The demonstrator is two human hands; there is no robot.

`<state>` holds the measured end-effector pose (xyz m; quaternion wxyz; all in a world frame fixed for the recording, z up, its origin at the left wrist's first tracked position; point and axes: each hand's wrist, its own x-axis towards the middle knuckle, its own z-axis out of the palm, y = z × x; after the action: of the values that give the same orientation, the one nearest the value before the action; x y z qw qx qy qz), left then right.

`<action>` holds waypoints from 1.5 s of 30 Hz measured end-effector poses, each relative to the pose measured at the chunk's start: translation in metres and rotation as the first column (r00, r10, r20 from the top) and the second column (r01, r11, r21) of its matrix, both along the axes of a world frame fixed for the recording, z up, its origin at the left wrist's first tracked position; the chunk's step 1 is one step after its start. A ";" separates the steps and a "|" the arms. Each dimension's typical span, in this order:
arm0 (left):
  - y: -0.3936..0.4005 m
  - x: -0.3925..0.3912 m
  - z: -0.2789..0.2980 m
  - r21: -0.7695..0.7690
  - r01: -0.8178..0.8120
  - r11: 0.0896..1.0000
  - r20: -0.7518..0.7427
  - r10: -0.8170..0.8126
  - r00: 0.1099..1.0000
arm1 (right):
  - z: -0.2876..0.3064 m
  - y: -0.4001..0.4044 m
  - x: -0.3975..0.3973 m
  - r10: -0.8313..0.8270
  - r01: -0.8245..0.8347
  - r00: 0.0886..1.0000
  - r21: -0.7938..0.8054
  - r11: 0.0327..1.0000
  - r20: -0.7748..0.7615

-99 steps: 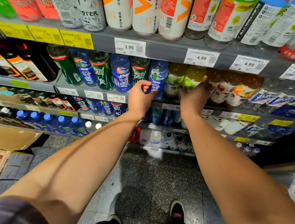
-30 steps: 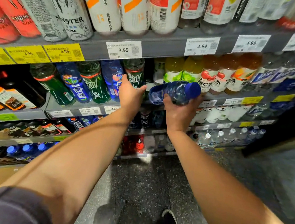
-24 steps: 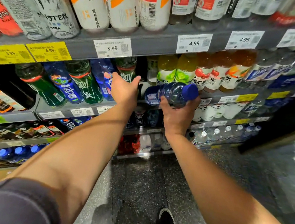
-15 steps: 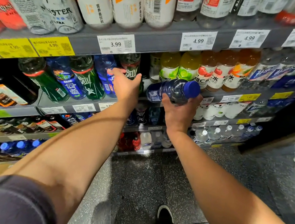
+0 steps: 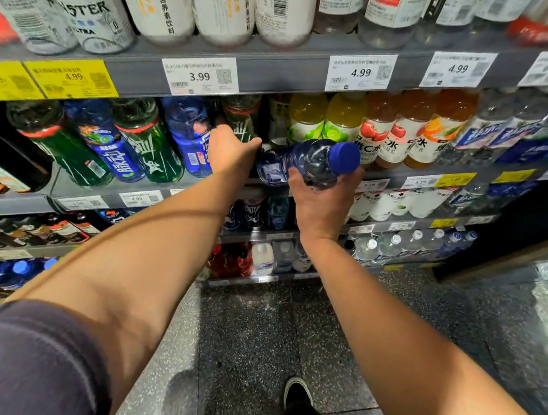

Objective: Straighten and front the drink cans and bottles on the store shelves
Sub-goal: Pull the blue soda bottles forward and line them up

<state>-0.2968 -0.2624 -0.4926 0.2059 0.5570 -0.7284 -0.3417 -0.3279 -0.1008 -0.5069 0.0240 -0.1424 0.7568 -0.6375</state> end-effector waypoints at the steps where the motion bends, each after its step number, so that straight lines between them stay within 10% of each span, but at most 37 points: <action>1: -0.002 0.001 -0.001 -0.016 0.019 1.000 0.025 -0.018 1.000 | -0.001 -0.001 -0.001 0.001 -0.001 1.000 -0.005 1.000 0.002; 17: 0.012 0.021 -0.007 0.092 -0.056 0.994 -0.209 0.074 0.975 | 0.008 -0.003 0.005 -0.008 0.011 0.999 -0.053 0.999 0.050; 28: 0.034 0.086 -0.025 0.131 -0.243 0.961 -0.584 0.273 0.764 | 0.015 -0.020 0.018 -0.043 0.046 0.997 -0.041 0.998 0.057; 45: 0.004 0.172 -0.017 0.071 -0.092 0.993 -0.537 0.116 0.836 | 0.020 -0.093 0.030 0.022 -0.010 0.987 0.080 0.997 -0.156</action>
<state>-0.1244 -0.2586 -0.5096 0.4091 0.4813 -0.6024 -0.4880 -0.2980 -0.1938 -0.4865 -0.0250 -0.1972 0.7796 -0.5938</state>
